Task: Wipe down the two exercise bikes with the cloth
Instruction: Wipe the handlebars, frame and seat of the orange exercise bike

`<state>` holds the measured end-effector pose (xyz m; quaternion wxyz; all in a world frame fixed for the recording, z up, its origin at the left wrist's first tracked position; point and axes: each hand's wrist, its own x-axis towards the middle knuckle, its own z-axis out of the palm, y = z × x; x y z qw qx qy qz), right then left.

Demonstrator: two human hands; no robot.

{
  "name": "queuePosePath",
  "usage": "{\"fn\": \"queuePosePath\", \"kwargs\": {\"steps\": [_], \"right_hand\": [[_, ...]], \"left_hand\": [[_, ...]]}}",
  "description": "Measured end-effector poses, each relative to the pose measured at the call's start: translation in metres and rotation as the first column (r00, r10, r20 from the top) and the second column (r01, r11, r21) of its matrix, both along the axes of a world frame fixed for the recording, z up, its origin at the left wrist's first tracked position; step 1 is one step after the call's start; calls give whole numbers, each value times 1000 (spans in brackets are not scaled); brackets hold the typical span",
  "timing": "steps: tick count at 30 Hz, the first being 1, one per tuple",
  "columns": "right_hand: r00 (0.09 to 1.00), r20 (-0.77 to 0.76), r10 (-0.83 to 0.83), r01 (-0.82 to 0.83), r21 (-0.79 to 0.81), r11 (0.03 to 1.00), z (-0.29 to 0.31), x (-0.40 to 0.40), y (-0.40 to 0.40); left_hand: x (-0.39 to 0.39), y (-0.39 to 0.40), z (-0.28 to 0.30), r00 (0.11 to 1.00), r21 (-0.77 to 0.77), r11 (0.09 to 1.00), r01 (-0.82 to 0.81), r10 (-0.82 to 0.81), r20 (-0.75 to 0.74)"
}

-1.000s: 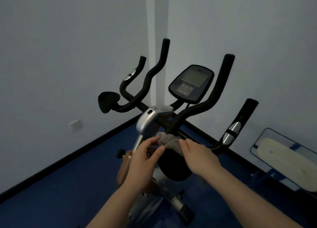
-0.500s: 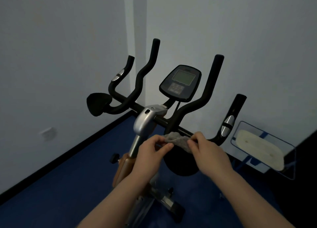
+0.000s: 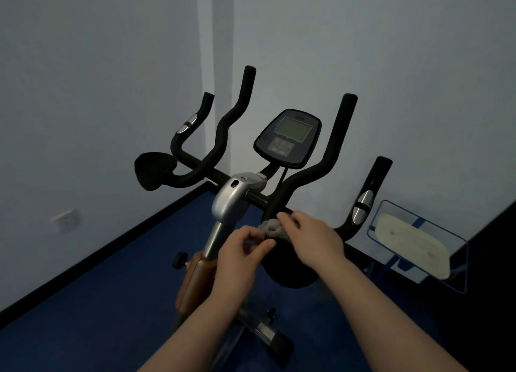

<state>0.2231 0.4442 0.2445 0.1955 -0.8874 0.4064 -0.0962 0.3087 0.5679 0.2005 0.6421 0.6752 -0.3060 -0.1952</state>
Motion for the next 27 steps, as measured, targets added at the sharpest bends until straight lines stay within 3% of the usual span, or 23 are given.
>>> {"fn": "queuePosePath", "kwargs": {"steps": [3,5,8,10,13,18,21,24,27], "right_hand": [[994,102,41,-41,-1,999,-17,-18,4],[996,46,74,-71,-52,996,-18,-18,1],[981,-107,161,-161,6,987,1,-3,-11],[989,-63,134,-132,36,991,2,-2,-11],[999,24,36,-35,-64,997,-16,-22,3],[987,-113,114,-112,26,993,-1,-3,-12],[999,11,49,-49,36,998,-4,-6,-6],[991,128,-30,10,153,988,-19,-40,6],[996,89,2,-19,182,983,-17,-46,0]], "left_hand": [[1,2,-2,997,0,999,-47,47,-58],[1,2,-2,991,-11,998,-56,54,-121],[3,2,1,991,19,999,-36,38,-131],[3,3,3,991,33,999,-28,33,-132],[0,4,4,991,28,999,-33,37,-132],[-2,3,10,992,36,999,-34,39,-124],[-5,5,13,993,53,997,-57,62,-99],[-6,6,15,993,68,996,-59,66,-101],[-4,5,16,989,72,996,-56,65,-131]]}}
